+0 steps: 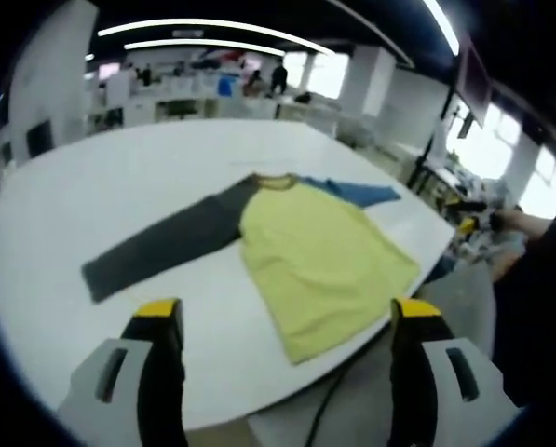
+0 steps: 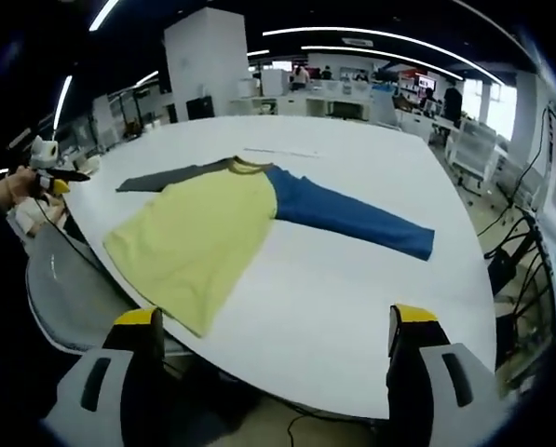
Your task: Fold the garment on the visible template until the final outline fits inside the template.
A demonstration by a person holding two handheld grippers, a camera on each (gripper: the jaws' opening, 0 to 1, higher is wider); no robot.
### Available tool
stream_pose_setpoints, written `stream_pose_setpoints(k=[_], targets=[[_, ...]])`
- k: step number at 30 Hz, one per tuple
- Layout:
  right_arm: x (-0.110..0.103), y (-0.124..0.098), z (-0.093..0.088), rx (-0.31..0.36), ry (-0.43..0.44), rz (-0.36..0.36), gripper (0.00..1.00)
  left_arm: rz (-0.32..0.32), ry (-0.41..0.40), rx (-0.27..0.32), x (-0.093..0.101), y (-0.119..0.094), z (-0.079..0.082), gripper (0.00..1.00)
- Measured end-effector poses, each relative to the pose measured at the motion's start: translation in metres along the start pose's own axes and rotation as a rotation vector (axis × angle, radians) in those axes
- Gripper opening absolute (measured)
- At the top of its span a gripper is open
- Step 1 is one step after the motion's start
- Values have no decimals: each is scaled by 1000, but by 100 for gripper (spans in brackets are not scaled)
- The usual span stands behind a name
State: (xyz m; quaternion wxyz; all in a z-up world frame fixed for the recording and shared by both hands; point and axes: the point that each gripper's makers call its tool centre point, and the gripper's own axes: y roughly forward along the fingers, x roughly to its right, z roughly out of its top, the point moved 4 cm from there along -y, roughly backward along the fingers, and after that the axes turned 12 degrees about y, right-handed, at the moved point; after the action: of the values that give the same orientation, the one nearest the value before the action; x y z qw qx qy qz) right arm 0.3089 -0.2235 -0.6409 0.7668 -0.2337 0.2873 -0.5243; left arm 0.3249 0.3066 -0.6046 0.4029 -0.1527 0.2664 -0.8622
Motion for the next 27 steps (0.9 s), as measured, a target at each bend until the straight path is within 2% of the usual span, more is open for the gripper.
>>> stream_pose_setpoints(k=[2,7,10,14,18,23,27], targets=[[5,1,2,-2,2,1,88,-2,0,-1,1,2,2,89],[15,7,4,-10,18,1,82,-6,5,-1,5,9,5,90],[20,10,7,-1,24,9,82,0,-3,-5,4,12,5,92],[30,17,12,-9,22,-5,88,8,-15,-7,3,15,6,93],[36,20,16,-11,26,6,90,10,-19,-11,3,19,7,91],[48,30,27,-15,12,0,87,3,-14,4,5,26,11,88],[60,38,37,-15,-1,-15,83,14,-26,5,3,30,12,89]])
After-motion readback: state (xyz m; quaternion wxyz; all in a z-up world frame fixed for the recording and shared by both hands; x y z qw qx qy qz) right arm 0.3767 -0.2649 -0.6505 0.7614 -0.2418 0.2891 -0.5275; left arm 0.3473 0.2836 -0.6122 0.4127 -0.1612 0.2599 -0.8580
